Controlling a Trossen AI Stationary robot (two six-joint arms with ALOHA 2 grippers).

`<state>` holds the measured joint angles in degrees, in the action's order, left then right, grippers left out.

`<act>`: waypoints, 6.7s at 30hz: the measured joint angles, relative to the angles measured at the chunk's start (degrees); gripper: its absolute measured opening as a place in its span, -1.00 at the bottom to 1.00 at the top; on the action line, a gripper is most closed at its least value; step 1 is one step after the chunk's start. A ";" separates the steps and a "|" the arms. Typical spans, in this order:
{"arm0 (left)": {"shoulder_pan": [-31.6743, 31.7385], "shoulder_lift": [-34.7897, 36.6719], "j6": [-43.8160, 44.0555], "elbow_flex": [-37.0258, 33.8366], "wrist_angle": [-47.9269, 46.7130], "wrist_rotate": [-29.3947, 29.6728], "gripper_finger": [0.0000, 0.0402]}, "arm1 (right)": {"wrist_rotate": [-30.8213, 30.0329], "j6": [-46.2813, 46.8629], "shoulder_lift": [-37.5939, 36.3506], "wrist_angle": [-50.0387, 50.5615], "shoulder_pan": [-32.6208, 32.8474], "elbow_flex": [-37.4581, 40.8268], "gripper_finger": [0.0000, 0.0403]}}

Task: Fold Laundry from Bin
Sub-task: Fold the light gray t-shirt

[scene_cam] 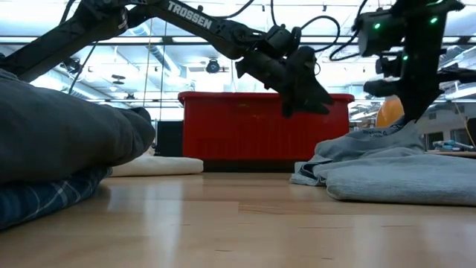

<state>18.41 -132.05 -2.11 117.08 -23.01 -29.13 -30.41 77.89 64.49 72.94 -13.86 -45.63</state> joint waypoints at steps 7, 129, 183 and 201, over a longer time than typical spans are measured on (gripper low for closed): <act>0.00 0.00 0.02 0.00 -1.21 -0.91 -0.06 | 3.76 -14.81 5.03 -8.60 -6.29 0.02 -0.79; -20.91 -2.80 9.10 -10.53 -0.27 9.73 -0.37 | 15.63 -21.27 -11.21 -47.18 12.31 26.87 -0.43; -6.62 11.65 3.90 -28.61 -1.27 13.79 -0.37 | 17.71 -52.52 -4.49 -68.69 26.20 18.14 -0.43; -6.34 11.65 -4.70 -28.61 -10.16 9.13 -0.37 | 23.71 -61.28 25.34 -74.65 20.94 5.06 -0.10</act>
<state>12.08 -120.40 -6.81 88.47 -33.16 -20.00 -6.70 16.60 89.83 -1.72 7.08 -40.57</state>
